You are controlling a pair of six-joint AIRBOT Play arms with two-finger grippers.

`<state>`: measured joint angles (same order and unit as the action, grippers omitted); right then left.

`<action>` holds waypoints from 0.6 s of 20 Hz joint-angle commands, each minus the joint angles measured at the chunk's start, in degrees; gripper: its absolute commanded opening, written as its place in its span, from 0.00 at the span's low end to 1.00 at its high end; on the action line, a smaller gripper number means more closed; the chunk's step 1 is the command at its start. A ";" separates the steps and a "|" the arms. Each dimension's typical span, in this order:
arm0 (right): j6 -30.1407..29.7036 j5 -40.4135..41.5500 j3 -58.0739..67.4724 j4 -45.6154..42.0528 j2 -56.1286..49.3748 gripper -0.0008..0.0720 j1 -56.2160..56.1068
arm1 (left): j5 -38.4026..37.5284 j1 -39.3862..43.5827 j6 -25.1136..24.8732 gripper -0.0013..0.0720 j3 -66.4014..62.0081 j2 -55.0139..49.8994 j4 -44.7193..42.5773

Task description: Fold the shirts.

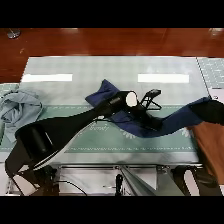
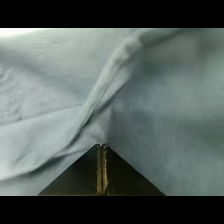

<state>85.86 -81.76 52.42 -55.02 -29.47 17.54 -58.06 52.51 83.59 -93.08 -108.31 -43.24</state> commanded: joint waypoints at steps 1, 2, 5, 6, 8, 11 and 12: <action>-3.63 1.40 0.57 5.22 -3.21 0.04 -0.17 | -2.49 -3.23 -0.61 0.05 -1.44 0.57 0.85; -4.07 1.88 1.40 5.68 -4.61 0.04 -1.16 | -3.02 -6.78 -0.61 0.05 -1.44 2.08 0.83; -3.76 6.16 5.31 5.18 -10.23 0.04 -9.57 | -5.14 -20.13 -0.59 0.05 -1.42 8.81 0.50; -3.23 8.26 6.82 5.05 -12.74 0.04 -13.25 | -5.97 -24.76 -0.50 0.05 -1.42 11.50 -0.48; -2.03 12.59 10.97 4.96 -19.80 0.04 -21.57 | -7.06 -34.16 0.39 0.05 -1.40 17.70 -5.99; -1.86 17.11 19.10 4.81 -33.18 0.04 -32.94 | -7.13 -46.80 4.33 0.05 1.03 28.96 -14.23; -1.84 18.12 22.16 4.76 -38.03 0.04 -35.93 | -6.91 -50.45 3.37 0.05 3.15 33.66 -14.23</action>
<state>83.61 -68.60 67.59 -50.22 -56.16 -8.97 -64.53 13.02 85.91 -92.58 -84.62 -52.16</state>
